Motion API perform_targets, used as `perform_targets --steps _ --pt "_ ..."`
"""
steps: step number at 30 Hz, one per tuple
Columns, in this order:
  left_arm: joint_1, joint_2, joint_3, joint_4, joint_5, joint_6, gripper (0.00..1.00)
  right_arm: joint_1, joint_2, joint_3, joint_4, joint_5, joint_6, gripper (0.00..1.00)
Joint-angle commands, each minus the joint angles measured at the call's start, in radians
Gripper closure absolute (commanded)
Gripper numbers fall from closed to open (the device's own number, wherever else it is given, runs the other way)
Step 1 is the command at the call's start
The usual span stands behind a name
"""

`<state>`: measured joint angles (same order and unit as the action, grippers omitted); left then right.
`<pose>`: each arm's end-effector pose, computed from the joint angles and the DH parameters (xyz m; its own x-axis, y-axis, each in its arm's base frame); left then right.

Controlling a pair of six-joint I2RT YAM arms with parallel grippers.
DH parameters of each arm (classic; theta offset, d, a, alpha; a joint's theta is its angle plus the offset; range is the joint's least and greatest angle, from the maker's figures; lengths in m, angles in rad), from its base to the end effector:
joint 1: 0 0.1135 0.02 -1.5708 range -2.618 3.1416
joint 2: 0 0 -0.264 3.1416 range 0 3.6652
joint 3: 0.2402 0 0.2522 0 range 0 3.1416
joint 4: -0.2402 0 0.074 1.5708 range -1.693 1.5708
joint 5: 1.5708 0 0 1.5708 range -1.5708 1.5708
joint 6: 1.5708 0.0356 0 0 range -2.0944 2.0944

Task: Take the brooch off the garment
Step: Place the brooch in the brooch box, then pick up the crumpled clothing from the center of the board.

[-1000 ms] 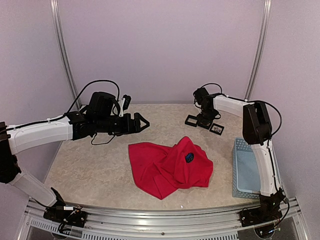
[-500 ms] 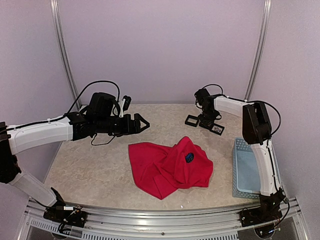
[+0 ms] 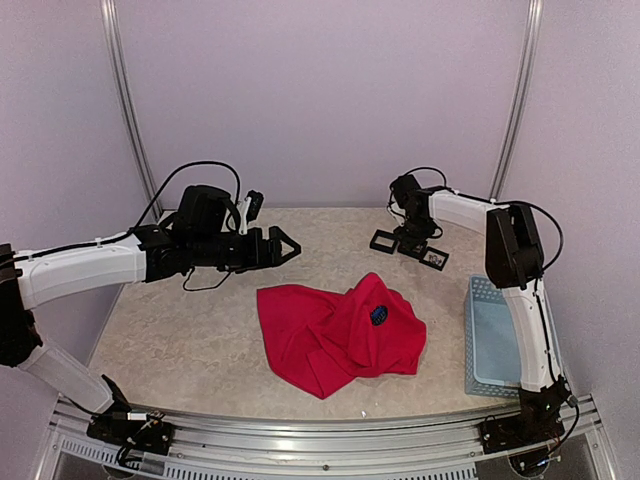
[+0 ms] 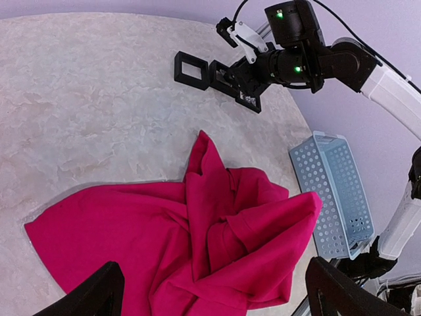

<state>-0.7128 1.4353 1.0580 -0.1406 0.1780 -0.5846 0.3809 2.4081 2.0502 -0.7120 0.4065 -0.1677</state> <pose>0.2447 -0.2199 0.2866 -0.7318 -0.0854 -0.6762 0.4271 0.7157 -0.5526 0.4859 0.1794 0.1670 -0.7753 -0.4756 -0.4156 -0.2988 0.8559 -0.4221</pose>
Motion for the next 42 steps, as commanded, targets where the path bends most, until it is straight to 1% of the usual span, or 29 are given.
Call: perform_targets --steps 1,4,7,9,12,14,17,22,26,27,30,33,34,35,36,37,42 --pt "-0.001 0.010 -0.003 0.039 0.027 -0.004 0.06 -0.009 -0.115 -0.016 -0.013 -0.075 0.003 0.53" --pt "-0.020 0.032 0.026 0.047 0.042 0.009 0.06 -0.009 -0.184 -0.050 -0.016 -0.124 0.002 0.45" --pt "-0.052 0.076 0.079 0.045 0.066 0.032 0.05 -0.010 -0.269 -0.096 -0.036 -0.170 0.015 0.43" --pt "-0.076 0.116 0.117 0.046 0.095 0.035 0.05 -0.010 -0.350 -0.163 -0.032 -0.222 0.027 0.43" --pt "-0.114 0.185 0.172 0.052 0.143 0.038 0.05 -0.010 -0.504 -0.303 -0.006 -0.344 0.042 0.43" --pt "-0.145 0.232 0.208 0.058 0.174 0.041 0.01 -0.010 -0.618 -0.425 0.029 -0.434 0.050 0.42" --pt "-0.172 0.308 0.267 0.063 0.226 0.046 0.01 -0.010 -0.785 -0.605 0.056 -0.574 0.059 0.43" --pt "-0.209 0.419 0.372 -0.013 0.267 0.054 0.01 -0.010 -1.016 -0.819 0.077 -0.760 0.108 0.42" --pt "-0.220 0.501 0.435 -0.067 0.262 0.038 0.01 -0.009 -1.162 -0.953 0.112 -0.829 0.164 0.43" --pt "-0.221 0.514 0.445 -0.074 0.259 0.034 0.01 -0.008 -1.189 -0.982 0.123 -0.838 0.205 0.43" --pt "-0.224 0.555 0.495 -0.112 0.262 0.024 0.01 -0.008 -1.259 -1.059 0.150 -0.863 0.247 0.43" --pt "-0.230 0.606 0.541 -0.149 0.277 0.019 0.02 -0.008 -1.307 -1.102 0.160 -0.873 0.274 0.45" --pt "-0.232 0.621 0.550 -0.156 0.285 0.018 0.04 -0.007 -1.320 -1.113 0.163 -0.873 0.281 0.46" --pt "-0.234 0.633 0.554 -0.158 0.292 0.016 0.09 -0.007 -1.336 -1.121 0.166 -0.877 0.289 0.47" --pt "-0.237 0.647 0.549 -0.147 0.319 0.009 0.36 -0.007 -1.367 -1.139 0.179 -0.890 0.307 0.49" --pt "-0.236 0.651 0.543 -0.138 0.330 0.005 0.45 -0.007 -1.378 -1.145 0.186 -0.903 0.306 0.50" --pt "-0.234 0.668 0.532 -0.110 0.375 -0.010 0.79 -0.001 -1.415 -1.145 0.195 -0.892 0.310 0.51"
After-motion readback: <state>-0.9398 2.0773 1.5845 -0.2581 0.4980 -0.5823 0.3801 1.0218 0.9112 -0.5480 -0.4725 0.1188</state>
